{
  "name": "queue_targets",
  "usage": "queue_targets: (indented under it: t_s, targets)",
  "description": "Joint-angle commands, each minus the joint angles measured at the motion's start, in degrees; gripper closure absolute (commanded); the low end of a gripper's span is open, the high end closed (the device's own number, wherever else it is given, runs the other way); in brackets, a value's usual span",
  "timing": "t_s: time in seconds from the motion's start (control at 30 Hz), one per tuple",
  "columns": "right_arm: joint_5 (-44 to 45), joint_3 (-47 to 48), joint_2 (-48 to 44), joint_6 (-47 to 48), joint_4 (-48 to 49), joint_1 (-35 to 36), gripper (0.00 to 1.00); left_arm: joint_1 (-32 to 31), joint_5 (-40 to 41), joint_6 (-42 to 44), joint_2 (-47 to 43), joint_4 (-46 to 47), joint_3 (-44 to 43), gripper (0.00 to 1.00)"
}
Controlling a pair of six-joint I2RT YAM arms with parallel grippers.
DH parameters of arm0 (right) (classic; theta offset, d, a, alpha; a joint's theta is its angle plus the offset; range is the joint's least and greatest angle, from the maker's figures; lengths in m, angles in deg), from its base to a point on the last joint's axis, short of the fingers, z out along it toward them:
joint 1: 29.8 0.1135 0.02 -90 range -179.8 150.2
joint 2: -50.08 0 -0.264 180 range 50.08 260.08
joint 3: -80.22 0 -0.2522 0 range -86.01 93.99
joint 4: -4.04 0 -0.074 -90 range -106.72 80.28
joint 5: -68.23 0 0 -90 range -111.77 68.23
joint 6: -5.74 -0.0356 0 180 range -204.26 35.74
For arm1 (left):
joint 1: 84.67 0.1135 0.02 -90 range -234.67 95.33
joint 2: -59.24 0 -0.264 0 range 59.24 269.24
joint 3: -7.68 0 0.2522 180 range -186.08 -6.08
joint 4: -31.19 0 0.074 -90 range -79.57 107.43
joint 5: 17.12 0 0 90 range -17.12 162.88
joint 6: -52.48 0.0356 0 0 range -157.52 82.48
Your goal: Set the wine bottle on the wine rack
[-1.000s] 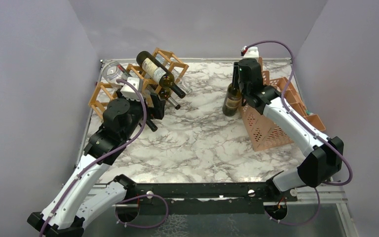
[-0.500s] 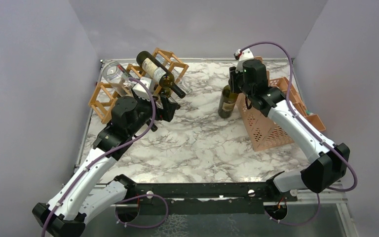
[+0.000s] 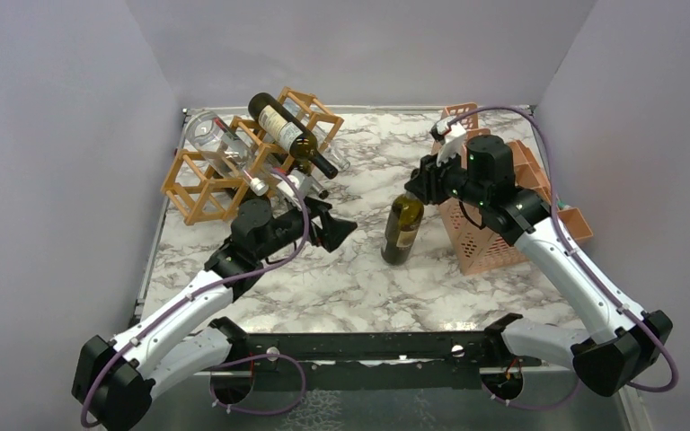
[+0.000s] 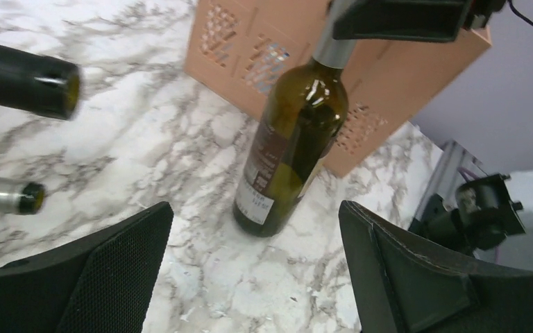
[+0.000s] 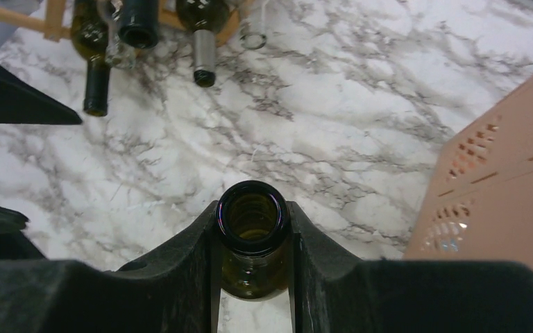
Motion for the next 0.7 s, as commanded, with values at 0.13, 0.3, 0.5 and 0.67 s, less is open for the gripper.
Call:
queue_targets:
  t_s: [0.13,0.3,0.5,0.67]
  targets:
    - [-20.1,-1.8,-1.1,-4.3,6.0,0.0,0.99,-11.4,3.1,3.6,5.6,14.1,5.0,0.03]
    - [-24.0,-2.7,-0.5,-7.2,8.8,0.0,0.99,-14.5,6.9,5.5,10.8,18.2,6.4,0.03]
    - [-27.9,-4.0,-0.5,-10.0,11.1,0.0,0.99,-15.8,8.9,8.5,16.9,20.7,6.1,0.03]
    - [-30.0,-4.5,-0.8,-11.3,11.9,0.0,0.99,-16.6,6.7,9.7,20.3,24.6,6.5,0.01]
